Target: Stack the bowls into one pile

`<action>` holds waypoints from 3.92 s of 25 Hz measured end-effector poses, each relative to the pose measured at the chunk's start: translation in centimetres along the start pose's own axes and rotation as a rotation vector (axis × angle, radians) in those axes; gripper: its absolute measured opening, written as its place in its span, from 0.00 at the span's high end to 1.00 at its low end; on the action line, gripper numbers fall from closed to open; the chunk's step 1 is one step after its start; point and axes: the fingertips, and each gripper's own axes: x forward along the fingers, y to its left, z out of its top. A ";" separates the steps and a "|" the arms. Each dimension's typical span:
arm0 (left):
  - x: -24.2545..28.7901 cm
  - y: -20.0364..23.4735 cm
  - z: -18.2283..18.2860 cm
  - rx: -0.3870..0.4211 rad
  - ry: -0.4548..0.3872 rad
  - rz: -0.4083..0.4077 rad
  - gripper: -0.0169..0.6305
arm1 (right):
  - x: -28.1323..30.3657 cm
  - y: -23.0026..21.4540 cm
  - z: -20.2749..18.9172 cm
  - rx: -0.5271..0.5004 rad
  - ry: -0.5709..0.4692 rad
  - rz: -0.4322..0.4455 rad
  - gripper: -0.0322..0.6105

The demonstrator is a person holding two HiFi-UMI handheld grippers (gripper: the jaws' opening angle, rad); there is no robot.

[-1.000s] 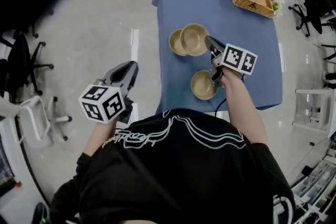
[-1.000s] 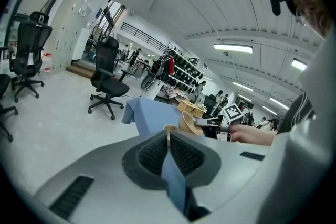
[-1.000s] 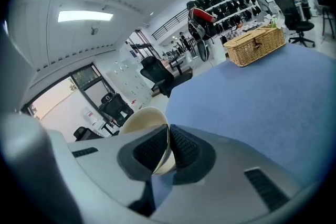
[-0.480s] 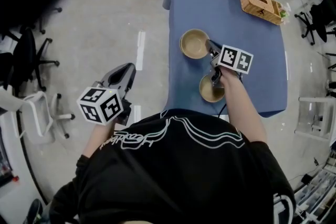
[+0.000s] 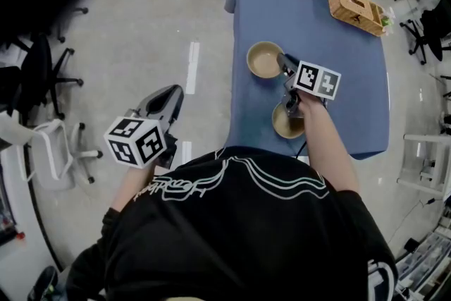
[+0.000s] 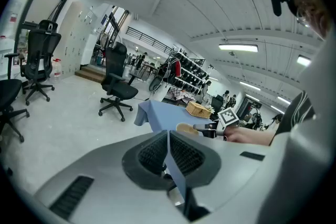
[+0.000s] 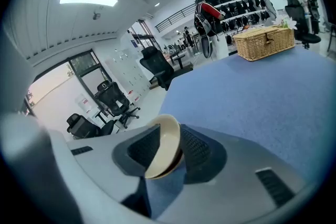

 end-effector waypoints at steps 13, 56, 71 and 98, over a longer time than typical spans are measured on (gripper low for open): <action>1.0 -6.0 -1.3 0.013 0.028 -0.035 0.92 | -6.9 1.4 0.2 -0.212 0.005 0.110 0.53; 0.7 -17.2 -12.6 -0.025 0.084 -0.026 0.92 | -15.1 -5.7 -14.2 -0.092 0.198 0.170 0.61; 1.4 -15.5 -14.2 -0.052 0.092 -0.024 0.92 | -14.7 -6.5 -14.0 0.007 0.122 0.123 0.84; 4.0 -12.9 -10.4 -0.047 0.094 -0.051 0.92 | -12.8 -5.9 -7.6 0.037 0.035 0.105 0.88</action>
